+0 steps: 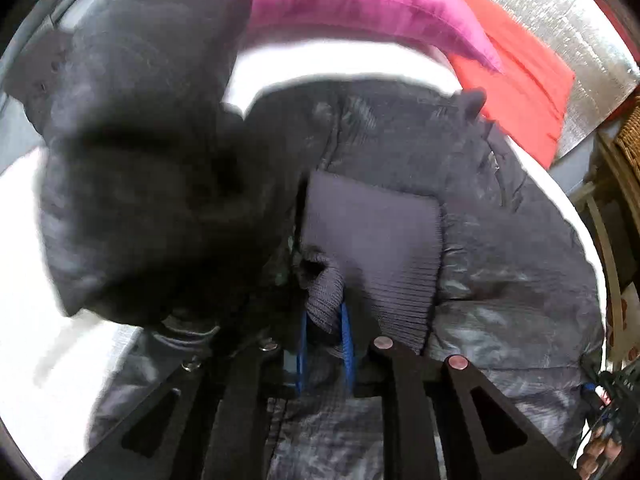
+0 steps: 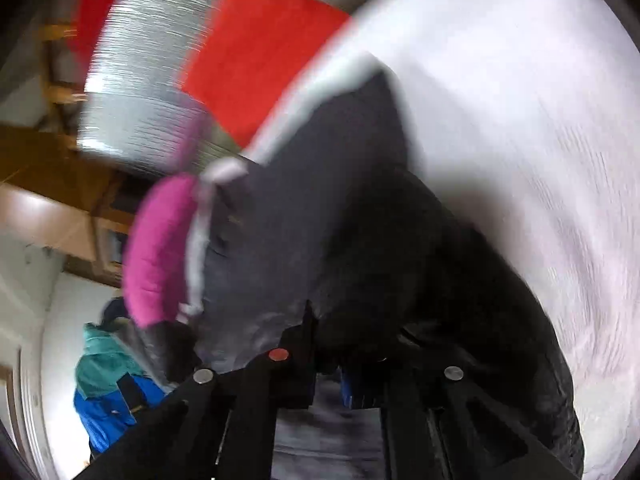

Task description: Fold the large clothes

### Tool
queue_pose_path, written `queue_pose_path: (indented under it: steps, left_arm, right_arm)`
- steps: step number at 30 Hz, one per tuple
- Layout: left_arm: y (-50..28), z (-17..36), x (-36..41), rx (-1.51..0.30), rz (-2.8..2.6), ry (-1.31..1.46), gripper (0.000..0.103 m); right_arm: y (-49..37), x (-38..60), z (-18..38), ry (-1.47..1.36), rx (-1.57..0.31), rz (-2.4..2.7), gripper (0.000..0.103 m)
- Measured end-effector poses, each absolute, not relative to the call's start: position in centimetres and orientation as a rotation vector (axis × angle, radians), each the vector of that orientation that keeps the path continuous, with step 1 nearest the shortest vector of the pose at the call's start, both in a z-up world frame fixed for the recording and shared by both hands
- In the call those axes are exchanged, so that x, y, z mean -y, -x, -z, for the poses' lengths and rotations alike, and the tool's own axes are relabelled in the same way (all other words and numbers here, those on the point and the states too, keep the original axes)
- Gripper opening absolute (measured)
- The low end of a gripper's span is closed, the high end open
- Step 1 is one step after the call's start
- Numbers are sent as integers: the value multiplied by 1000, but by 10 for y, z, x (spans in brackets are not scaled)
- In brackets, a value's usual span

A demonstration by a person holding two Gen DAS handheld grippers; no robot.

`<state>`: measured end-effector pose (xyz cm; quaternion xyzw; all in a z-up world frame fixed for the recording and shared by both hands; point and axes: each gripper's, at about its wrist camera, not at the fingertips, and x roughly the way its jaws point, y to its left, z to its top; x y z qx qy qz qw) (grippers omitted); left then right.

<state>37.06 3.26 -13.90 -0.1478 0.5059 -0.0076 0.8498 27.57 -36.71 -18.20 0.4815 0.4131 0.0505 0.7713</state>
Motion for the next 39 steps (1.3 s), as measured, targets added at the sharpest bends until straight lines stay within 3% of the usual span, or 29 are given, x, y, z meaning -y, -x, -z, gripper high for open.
queue_pose_path:
  steps: [4,5,8,9,15,21,22,23,24,26,31,32,34,35,36,39]
  left_arm:
    - [-370,138,-23,-1038,17,225,17]
    - [-371,139,-22,-1038,18,229,17]
    - [-374,141,-20,-1027,19,222,18]
    - [-372,141,-22,-1022,18,216,19]
    - [-363,136,-21,-972,9,181,21]
    - [-358,137,-23,-943,14,189,21]
    - [-358,137,-24,-944,18,192,21]
    - [-359,137,-25,-945,23,191,21]
    - [-359,137,-25,-946,27,190,21]
    - [-357,137,-28,-947,40,190,22]
    - [-357,138,-25,-940,38,177,23]
    - [-357,137,-26,-940,38,176,23]
    - [-357,138,-26,-936,40,177,23]
    - [-357,138,-26,-933,39,176,23]
    - [-357,138,-25,-931,37,172,23]
    - [-356,138,-25,-926,36,169,23]
  right_arm:
    - [-267,376,181,-1091,-870,-145,29]
    - [-263,376,175,-1079,-875,-158,36]
    - [-250,375,155,-1032,-880,-215,69]
    - [-246,374,150,-1016,-879,-227,69]
    - [-247,394,105,-859,-775,-170,69]
    - [-320,394,149,-781,-973,-97,68]
    - [-324,386,150,-723,-981,-107,62]
    - [-326,379,148,-660,-988,-103,35]
    - [-323,374,145,-615,-979,-99,28]
    - [-319,381,145,-602,-955,-50,19]
    - [-320,387,145,-616,-946,-55,23]
    - [-318,392,138,-658,-915,-65,25]
    - [-312,403,126,-731,-839,-34,56]
    - [-315,406,121,-741,-806,-5,85]
    - [-320,407,118,-743,-785,7,90]
    - [-348,403,123,-774,-807,-29,89]
